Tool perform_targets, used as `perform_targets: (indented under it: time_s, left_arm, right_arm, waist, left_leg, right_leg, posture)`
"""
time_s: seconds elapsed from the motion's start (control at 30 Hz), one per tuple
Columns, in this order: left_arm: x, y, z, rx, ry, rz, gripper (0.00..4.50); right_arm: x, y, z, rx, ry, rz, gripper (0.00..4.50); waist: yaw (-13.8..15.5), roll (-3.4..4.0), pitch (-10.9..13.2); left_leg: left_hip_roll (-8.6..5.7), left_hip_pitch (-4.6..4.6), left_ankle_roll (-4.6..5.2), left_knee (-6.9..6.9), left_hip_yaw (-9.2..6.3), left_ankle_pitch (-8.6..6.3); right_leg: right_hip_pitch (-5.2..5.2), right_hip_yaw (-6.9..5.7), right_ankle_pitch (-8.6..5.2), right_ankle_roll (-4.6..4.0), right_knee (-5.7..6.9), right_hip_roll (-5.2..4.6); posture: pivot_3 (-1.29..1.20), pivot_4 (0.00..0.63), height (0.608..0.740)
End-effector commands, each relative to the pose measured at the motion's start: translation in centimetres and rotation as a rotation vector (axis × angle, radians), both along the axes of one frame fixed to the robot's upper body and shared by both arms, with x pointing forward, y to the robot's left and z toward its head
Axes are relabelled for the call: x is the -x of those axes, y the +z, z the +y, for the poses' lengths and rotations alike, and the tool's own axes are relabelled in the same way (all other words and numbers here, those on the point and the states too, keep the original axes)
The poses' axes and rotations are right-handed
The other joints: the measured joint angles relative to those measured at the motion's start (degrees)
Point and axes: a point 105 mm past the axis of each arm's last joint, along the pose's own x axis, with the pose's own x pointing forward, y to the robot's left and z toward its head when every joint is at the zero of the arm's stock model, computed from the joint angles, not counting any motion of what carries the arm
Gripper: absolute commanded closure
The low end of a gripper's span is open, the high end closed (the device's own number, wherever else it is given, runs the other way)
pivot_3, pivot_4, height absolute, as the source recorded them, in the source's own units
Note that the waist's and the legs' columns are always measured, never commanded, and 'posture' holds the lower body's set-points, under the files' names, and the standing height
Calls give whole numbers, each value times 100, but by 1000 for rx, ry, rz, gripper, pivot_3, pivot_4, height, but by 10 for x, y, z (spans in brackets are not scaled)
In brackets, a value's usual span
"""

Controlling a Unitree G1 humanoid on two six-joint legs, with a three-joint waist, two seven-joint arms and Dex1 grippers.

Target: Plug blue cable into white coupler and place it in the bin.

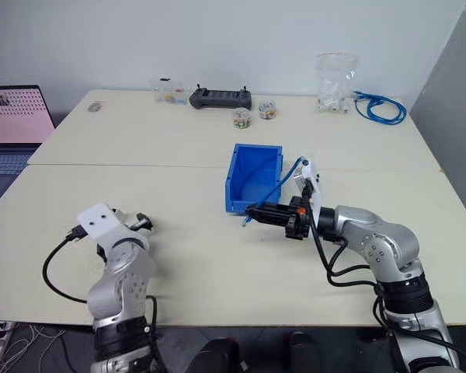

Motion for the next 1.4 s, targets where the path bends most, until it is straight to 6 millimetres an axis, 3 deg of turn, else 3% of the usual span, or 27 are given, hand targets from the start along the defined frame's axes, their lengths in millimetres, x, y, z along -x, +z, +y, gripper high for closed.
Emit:
perform_targets:
  time_s: [0.03, 0.47, 0.77, 1.07, 1.2, 1.4]
  left_arm:
    - [-11, 16, 10, -41, 54, -46, 0]
    - [-20, 17, 16, -55, 97, -44, 0]
    - [-18, 15, 13, -51, 101, -47, 1535]
    - [-17, 14, 14, -51, 103, -38, 3391]
    - [-15, 11, 13, -66, 70, -21, 3566]
    - [-3, 15, -2, -157, -201, -24, 3572]
  right_arm:
    - [4, 9, 0, -5, 15, -39, 4446]
    - [5, 6, -4, 13, 9, -32, 4446]
    - [6, 5, -6, 24, 12, -28, 4446]
    - [4, 7, -7, 27, 10, -33, 4446]
    - [4, 6, -7, 26, 7, -34, 4446]
    - [3, 6, -9, 22, -29, -44, 4446]
  waist:
    - [-5, 0, 0]
    - [-3, -3, 0]
    - [-2, -3, 0]
    - [-2, -3, 0]
    - [-3, -3, 0]
    - [-22, -2, 0]
  left_leg:
    - [1, 0, 0, 0, -1, 0]
    - [-1, 0, -2, 1, -2, 1]
    - [-2, 0, -3, 1, -2, 1]
    - [-2, 0, -3, 1, -2, 1]
    - [-2, 0, -3, 1, -1, 1]
    - [-2, 2, -4, 0, -1, 2]
  right_leg:
    - [0, -1, 0, 1, 0, 0]
    - [0, 0, 3, 2, 1, -4]
    - [0, 0, 3, 3, 1, -4]
    - [0, 0, 3, 3, 1, -4]
    - [0, 0, 3, 4, 1, -4]
    - [-1, 2, 3, 3, 3, -4]
  posture:
    - [0, 150, 740]
    - [0, 150, 740]
    - [0, 150, 740]
    - [0, 150, 740]
    - [0, 150, 740]
    - [0, 150, 740]
